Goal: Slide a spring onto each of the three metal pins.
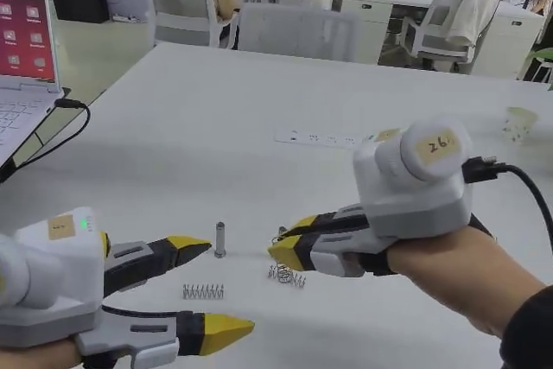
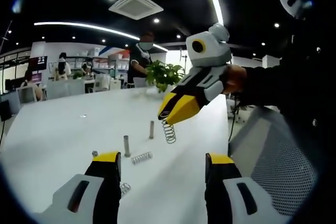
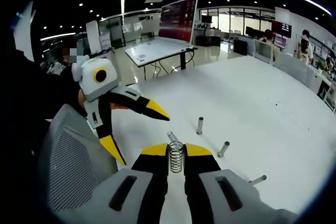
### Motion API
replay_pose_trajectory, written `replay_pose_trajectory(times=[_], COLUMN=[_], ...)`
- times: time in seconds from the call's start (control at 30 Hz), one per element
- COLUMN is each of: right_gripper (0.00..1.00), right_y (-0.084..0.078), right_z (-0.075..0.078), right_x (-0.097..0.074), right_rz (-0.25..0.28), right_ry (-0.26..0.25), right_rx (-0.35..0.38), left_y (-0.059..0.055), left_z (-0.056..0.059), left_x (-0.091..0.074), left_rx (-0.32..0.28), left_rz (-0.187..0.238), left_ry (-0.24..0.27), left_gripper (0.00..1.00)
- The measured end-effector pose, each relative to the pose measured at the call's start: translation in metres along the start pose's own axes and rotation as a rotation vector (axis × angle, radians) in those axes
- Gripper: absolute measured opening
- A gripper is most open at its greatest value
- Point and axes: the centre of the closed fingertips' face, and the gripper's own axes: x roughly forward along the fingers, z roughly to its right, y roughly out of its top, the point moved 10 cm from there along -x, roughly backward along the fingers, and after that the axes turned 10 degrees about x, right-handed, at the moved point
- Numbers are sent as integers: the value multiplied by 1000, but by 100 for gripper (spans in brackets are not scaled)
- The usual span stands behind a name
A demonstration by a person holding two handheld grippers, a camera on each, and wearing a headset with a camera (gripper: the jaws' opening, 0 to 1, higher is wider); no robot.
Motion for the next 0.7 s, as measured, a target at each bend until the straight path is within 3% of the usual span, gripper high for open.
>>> replay_pose_trajectory(times=[0.27, 0.43, 0.7], right_gripper=[8, 8, 8], right_y=[5, 7, 7], right_z=[-3, -6, -10], right_x=[-2, -3, -1], right_rz=[33, 61, 67], right_ry=[12, 26, 29], right_rx=[17, 40, 41], left_y=[3, 8, 6], left_z=[-5, -7, -4], left_x=[13, 19, 30], left_rx=[-5, -32, -33], left_rz=[9, 46, 41], left_ry=[-66, -94, -134], left_gripper=[48, 41, 35])
